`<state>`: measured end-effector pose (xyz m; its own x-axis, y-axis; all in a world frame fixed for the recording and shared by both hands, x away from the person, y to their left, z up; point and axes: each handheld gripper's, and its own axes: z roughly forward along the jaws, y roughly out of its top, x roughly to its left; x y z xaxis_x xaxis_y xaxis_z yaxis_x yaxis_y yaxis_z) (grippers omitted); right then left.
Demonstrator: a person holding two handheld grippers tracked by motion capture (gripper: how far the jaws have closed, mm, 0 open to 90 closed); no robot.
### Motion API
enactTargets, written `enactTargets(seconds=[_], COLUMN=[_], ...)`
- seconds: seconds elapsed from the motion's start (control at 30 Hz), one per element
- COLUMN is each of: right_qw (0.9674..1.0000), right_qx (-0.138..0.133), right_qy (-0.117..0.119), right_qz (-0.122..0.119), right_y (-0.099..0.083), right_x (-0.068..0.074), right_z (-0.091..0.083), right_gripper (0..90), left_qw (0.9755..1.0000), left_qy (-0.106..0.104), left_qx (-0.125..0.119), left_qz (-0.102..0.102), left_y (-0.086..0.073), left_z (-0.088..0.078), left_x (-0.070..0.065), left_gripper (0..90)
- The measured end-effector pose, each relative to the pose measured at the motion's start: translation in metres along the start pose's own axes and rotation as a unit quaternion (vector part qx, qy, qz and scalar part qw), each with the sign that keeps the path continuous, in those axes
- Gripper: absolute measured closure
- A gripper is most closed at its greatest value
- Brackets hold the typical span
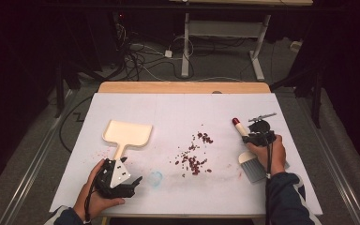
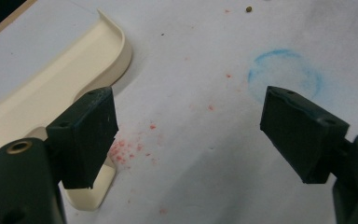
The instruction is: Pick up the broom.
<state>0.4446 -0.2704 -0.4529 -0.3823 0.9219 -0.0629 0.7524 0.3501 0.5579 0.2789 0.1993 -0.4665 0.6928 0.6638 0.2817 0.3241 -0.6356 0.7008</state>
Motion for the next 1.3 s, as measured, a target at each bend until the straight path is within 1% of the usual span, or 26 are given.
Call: enactTargets(seconds=[0.07,0.13,0.17,0.2,0.27,0.3,0.33,0.37,0.4,0.47,0.53,0.57,0.6,0.7,0.77,0.83,0.9,0.93,0.97,1.0,1.03,1.1,1.17,1.2,1.23,1.3], right_qw=[0.9999,0.9994,0.9994,0.9983,0.9969,0.9961,0.9961,0.9950,0.9926,0.9894,0.9859,0.9843,0.9828,0.9777,0.9737,0.9686,0.9637,0.9611,0.9584,0.9560,0.9531,0.9474,0.9421,0.9399,0.9375,0.9336], right_qx=[-0.012,-0.032,-0.032,-0.056,-0.078,-0.087,-0.087,-0.098,-0.120,-0.144,-0.166,-0.175,-0.184,-0.209,-0.226,-0.245,-0.260,-0.268,-0.275,-0.280,-0.288,-0.303,-0.315,-0.320,-0.325,-0.332], right_qy=[0.004,0.010,0.010,0.011,0.012,0.012,0.012,0.013,0.013,0.013,0.015,0.016,0.017,0.023,0.029,0.034,0.043,0.047,0.051,0.054,0.055,0.062,0.063,0.067,0.072,0.081], right_qz=[0.001,0.006,0.006,0.009,0.008,0.010,0.010,0.011,0.010,0.009,0.009,0.007,0.005,-0.006,-0.016,-0.028,-0.042,-0.049,-0.059,-0.067,-0.074,-0.083,-0.096,-0.098,-0.101,-0.108], right_y=[-0.001,-0.002,-0.002,-0.004,-0.005,-0.006,-0.006,-0.007,-0.009,-0.010,-0.010,-0.010,-0.010,-0.007,-0.006,-0.005,-0.005,-0.005,-0.005,-0.005,-0.005,-0.007,-0.009,-0.011,-0.012,-0.014], right_x=[-0.001,-0.003,-0.003,-0.004,-0.005,-0.006,-0.006,-0.006,-0.006,-0.005,-0.002,0.000,0.003,0.014,0.026,0.040,0.056,0.065,0.073,0.082,0.090,0.105,0.118,0.123,0.128,0.136], right_z=[-0.004,-0.011,-0.011,-0.020,-0.030,-0.036,-0.036,-0.041,-0.053,-0.065,-0.075,-0.080,-0.084,-0.095,-0.104,-0.113,-0.119,-0.122,-0.124,-0.126,-0.128,-0.132,-0.136,-0.137,-0.139,-0.142], right_gripper=[71.1,71.1,71.1,71.1,71.2,71.2,71.2,71.2,71.3,71.4,71.4,71.4,71.4,71.4,71.4,71.4,71.3,71.3,71.3,71.3,71.3,71.3,71.3,71.2,71.2,71.2], left_qw=[1.0000,1.0000,1.0000,1.0000,1.0000,0.9999,0.9999,0.9999,0.9992,0.9984,0.9968,0.9968,0.9942,0.9896,0.9865,0.9822,0.9782,0.9768,0.9768,0.9748,0.9719,0.9700,0.9658,0.9658,0.9649,0.9634], left_qy=[0.001,0.002,0.002,0.002,0.001,0.000,-0.002,-0.005,-0.013,-0.016,-0.028,-0.028,-0.051,-0.087,-0.109,-0.133,-0.150,-0.156,-0.158,-0.166,-0.176,-0.181,-0.194,-0.194,-0.198,-0.209], left_qx=[0.001,0.000,0.000,-0.001,-0.004,-0.006,-0.008,-0.009,-0.023,-0.035,-0.051,-0.051,-0.068,-0.091,-0.106,-0.123,-0.137,-0.140,-0.140,-0.143,-0.149,-0.153,-0.158,-0.158,-0.157,-0.154], left_qz=[0.000,-0.002,-0.002,-0.002,-0.006,-0.008,-0.011,-0.014,-0.030,-0.041,-0.055,-0.055,-0.066,-0.070,-0.061,-0.049,-0.044,-0.042,-0.040,-0.041,-0.047,-0.055,-0.067,-0.067,-0.072,-0.068], left_y=[0.000,0.000,0.000,0.000,0.000,0.001,0.001,0.002,0.006,0.013,0.022,0.022,0.035,0.059,0.079,0.100,0.119,0.128,0.137,0.144,0.150,0.159,0.163,0.163,0.164,0.163], left_z=[0.000,-0.001,-0.001,-0.001,-0.002,-0.002,-0.003,-0.003,-0.004,-0.005,-0.004,-0.004,-0.002,0.004,0.008,0.013,0.019,0.023,0.027,0.031,0.035,0.041,0.047,0.047,0.051,0.055], left_x=[0.000,0.000,0.000,0.000,0.001,0.001,0.001,0.001,0.002,0.002,0.002,0.002,-0.001,-0.013,-0.026,-0.041,-0.057,-0.064,-0.070,-0.075,-0.079,-0.085,-0.088,-0.088,-0.090,-0.091], left_gripper=[18.1,18.1,18.2,18.1,18.2,18.2,18.2,18.2,18.5,18.7,19.1,19.4,19.8,20.7,20.8,20.8,20.7,20.8,21.6,22.3,22.4,23.5,25.9,27.8,30.4,37.2])
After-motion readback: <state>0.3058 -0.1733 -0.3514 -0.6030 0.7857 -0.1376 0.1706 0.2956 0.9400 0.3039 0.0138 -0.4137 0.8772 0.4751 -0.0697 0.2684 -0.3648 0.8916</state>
